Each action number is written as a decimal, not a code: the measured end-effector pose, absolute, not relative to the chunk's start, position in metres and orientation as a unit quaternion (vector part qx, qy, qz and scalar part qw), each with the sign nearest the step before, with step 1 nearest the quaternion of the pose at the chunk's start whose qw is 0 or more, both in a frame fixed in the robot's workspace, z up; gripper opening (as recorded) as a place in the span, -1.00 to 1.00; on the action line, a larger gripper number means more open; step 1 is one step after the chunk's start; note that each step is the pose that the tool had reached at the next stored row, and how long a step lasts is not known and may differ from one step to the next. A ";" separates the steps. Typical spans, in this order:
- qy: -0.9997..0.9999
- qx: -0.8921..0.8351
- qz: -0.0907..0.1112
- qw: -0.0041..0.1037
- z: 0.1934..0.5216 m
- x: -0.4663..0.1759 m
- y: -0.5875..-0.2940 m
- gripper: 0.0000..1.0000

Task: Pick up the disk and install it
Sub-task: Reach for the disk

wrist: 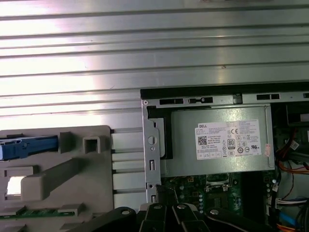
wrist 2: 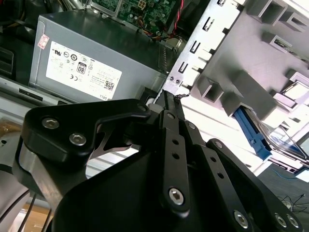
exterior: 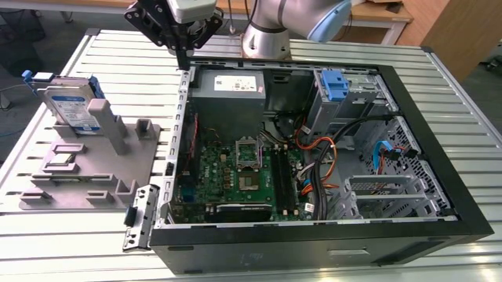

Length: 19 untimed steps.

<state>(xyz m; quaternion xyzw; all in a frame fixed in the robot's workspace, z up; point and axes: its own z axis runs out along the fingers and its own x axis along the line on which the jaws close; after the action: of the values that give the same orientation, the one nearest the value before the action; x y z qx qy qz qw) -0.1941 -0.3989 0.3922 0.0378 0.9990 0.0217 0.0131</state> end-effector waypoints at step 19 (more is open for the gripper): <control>0.999 0.038 0.022 0.013 0.392 -0.202 -0.399 -0.80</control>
<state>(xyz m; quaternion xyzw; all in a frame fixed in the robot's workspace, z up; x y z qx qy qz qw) -0.2016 -0.3989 0.3921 0.0379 0.9990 0.0217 0.0133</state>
